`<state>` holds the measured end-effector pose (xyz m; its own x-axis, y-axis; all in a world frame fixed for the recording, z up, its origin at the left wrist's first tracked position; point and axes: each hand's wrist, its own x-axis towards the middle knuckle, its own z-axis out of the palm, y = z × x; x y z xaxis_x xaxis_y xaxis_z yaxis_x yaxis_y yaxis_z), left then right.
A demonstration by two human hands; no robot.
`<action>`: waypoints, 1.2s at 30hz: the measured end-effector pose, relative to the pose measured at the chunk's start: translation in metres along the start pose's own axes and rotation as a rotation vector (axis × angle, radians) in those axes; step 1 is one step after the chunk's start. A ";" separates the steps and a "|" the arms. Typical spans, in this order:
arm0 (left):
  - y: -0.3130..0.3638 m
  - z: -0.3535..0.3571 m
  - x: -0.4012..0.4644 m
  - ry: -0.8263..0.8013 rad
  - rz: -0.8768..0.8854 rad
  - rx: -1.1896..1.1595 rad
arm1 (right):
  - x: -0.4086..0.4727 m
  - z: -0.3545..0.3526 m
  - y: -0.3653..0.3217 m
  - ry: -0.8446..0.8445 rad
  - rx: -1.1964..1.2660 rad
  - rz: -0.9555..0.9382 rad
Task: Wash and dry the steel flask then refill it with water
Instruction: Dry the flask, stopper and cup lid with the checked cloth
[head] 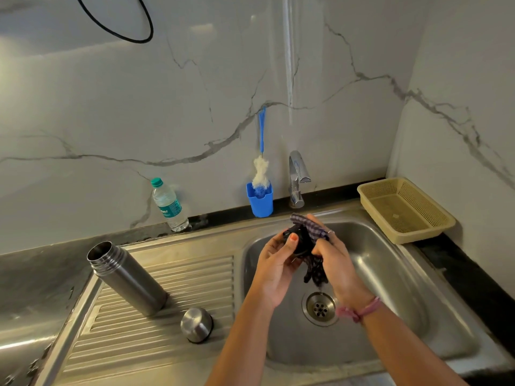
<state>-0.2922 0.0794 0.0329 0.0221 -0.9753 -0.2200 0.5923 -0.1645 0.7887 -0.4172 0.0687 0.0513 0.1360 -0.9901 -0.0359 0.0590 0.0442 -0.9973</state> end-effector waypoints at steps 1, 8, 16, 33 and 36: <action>-0.001 0.000 0.000 0.008 0.001 -0.007 | -0.004 0.002 -0.002 -0.019 -0.033 -0.015; -0.001 0.002 -0.002 0.041 -0.010 -0.051 | 0.006 -0.001 -0.004 -0.043 -0.021 0.001; -0.005 0.008 -0.001 0.105 -0.001 0.079 | 0.003 0.004 0.002 -0.041 -0.088 0.024; 0.001 -0.006 0.002 0.016 0.011 0.200 | 0.010 -0.014 -0.012 -0.223 -0.443 -0.232; 0.002 -0.009 0.003 0.016 0.034 0.207 | 0.005 -0.012 -0.002 -0.271 -0.609 -0.469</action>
<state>-0.2837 0.0774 0.0287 0.0528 -0.9785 -0.1993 0.4130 -0.1603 0.8965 -0.4284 0.0624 0.0526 0.4701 -0.8174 0.3329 -0.3686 -0.5245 -0.7675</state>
